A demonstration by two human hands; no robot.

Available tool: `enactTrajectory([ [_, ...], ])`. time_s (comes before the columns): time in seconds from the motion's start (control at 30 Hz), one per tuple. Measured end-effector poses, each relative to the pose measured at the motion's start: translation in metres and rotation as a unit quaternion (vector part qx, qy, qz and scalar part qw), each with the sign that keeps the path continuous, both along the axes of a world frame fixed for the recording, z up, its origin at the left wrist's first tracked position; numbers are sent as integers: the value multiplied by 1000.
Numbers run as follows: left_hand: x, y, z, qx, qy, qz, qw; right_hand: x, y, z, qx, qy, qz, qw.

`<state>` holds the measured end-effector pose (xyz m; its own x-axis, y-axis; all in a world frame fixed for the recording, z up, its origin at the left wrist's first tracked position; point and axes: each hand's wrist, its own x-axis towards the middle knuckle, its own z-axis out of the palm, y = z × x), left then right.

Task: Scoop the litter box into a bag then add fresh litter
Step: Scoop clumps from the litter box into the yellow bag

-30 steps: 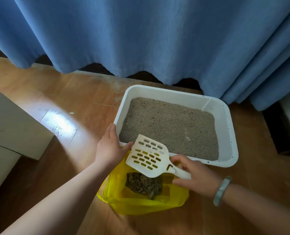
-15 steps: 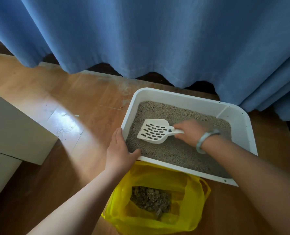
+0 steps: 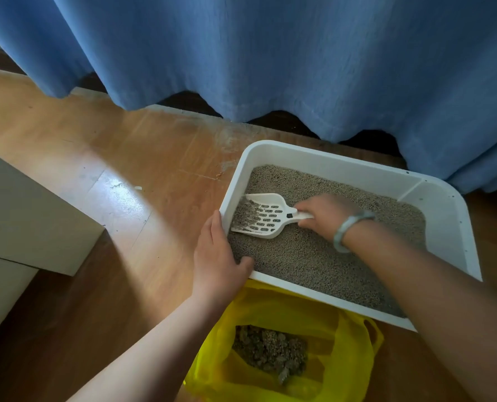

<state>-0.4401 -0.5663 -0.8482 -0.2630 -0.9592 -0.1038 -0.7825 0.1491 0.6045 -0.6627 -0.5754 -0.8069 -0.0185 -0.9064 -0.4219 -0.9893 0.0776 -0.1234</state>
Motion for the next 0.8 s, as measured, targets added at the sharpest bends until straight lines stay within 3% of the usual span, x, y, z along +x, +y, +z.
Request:
enactTrajectory([
  [0.4, 4, 0, 6, -9, -15, -18, 1000, -7, 40, -6, -94, -54, -35, 994],
  [0.63, 17, 9, 15, 12, 9, -32, 999, -13, 78, 12, -82, -49, -62, 993],
  [0.8, 24, 7, 19, 30, -18, -41, 999, -16, 111, 31, -105, -82, -96, 986],
])
